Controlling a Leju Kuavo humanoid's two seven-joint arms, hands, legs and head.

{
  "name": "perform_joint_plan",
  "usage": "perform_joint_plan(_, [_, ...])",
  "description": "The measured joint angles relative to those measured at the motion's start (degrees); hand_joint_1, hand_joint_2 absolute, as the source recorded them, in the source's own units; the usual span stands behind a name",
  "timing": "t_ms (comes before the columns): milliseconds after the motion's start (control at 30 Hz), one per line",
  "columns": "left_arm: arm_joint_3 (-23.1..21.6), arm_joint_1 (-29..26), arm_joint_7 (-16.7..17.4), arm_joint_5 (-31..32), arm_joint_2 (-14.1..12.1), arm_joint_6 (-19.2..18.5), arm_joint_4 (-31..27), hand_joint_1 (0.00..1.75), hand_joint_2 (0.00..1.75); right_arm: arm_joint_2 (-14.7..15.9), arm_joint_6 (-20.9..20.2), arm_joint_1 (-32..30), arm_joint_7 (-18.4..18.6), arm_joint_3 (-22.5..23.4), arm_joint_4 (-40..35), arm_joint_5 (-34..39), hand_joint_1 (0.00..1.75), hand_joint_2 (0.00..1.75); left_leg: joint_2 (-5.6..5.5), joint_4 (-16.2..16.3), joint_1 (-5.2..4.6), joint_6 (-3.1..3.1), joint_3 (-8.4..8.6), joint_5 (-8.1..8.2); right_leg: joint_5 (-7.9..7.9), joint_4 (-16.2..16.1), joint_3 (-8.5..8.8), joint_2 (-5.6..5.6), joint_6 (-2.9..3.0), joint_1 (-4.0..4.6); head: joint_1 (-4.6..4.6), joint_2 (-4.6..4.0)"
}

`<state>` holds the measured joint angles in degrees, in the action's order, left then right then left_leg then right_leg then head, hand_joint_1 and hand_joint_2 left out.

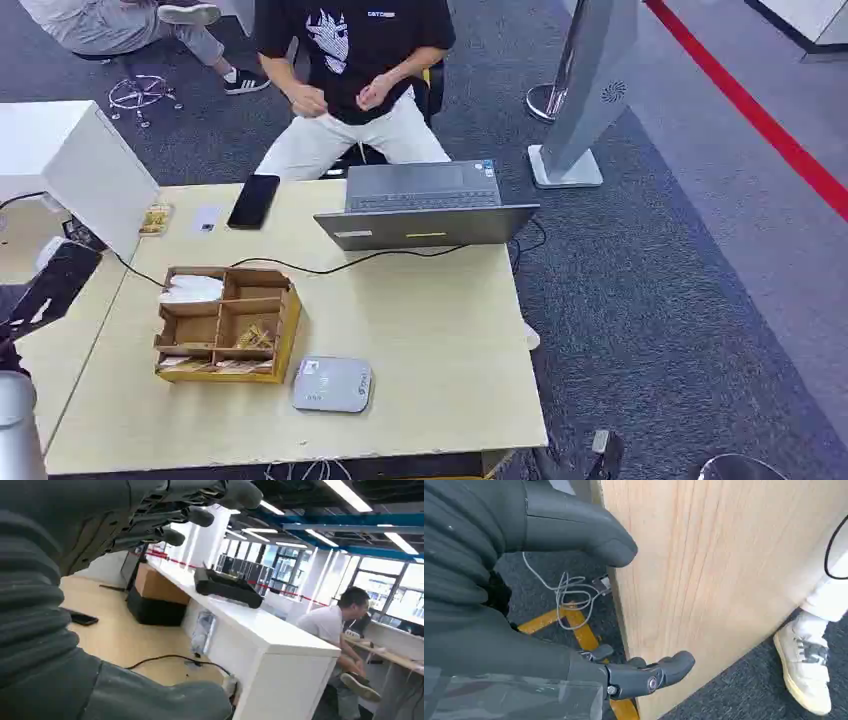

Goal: Pass the card to the sensor for recognition and then transmit it.

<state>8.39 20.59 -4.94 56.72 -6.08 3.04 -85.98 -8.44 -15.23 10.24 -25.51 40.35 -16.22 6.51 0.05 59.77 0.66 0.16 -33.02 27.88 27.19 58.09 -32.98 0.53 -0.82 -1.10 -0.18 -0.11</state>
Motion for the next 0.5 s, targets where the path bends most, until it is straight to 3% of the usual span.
perform_joint_plan(500, [-18.14,9.66,10.29,19.04,-3.12,2.45,8.2,0.0,1.75,-0.24,1.57,0.76,1.2,-1.0,-0.07,-5.48,0.0,1.75,0.52,-0.02,0.12,-0.27,-0.17,-0.18,-0.41,0.03,-0.41,0.57,0.25,0.04,0.0,0.0])
